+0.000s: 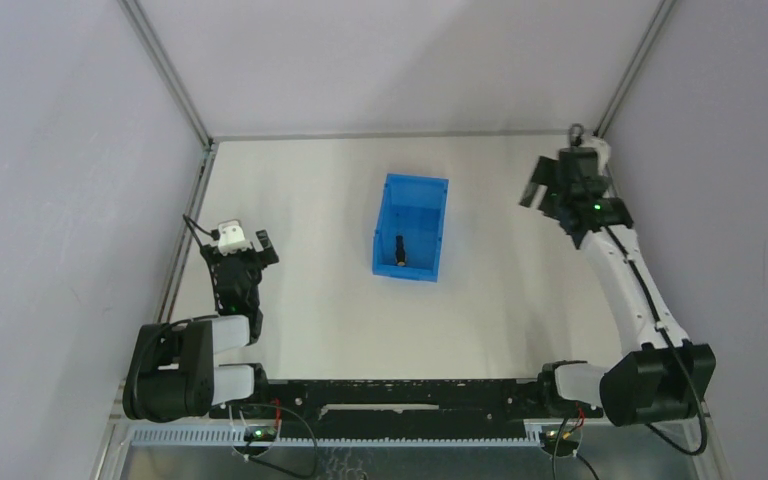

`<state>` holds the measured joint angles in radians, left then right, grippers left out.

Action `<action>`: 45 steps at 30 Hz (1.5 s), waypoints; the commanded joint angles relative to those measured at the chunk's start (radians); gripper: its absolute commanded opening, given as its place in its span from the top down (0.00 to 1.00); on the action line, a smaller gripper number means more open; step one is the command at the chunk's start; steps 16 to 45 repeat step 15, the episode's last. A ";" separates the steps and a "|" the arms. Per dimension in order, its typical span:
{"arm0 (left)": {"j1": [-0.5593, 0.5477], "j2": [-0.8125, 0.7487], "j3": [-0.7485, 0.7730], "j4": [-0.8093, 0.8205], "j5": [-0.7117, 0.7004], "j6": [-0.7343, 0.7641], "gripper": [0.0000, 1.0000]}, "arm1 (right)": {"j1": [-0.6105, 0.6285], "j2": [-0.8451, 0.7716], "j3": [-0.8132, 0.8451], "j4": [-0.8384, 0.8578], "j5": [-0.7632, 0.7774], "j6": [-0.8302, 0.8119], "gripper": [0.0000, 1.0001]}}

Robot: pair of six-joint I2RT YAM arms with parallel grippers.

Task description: Put the screwdriver in the bin

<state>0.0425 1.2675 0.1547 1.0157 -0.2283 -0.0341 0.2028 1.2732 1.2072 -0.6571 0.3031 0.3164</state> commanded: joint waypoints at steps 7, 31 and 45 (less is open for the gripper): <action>0.004 -0.011 0.039 0.035 0.010 0.011 0.00 | -0.299 -0.075 -0.017 -0.023 -0.229 -0.159 0.00; 0.004 -0.011 0.039 0.035 0.010 0.011 0.00 | -0.313 -0.079 -0.046 0.025 -0.281 -0.161 0.00; 0.004 -0.011 0.039 0.035 0.010 0.011 0.00 | -0.313 -0.079 -0.046 0.025 -0.281 -0.161 0.00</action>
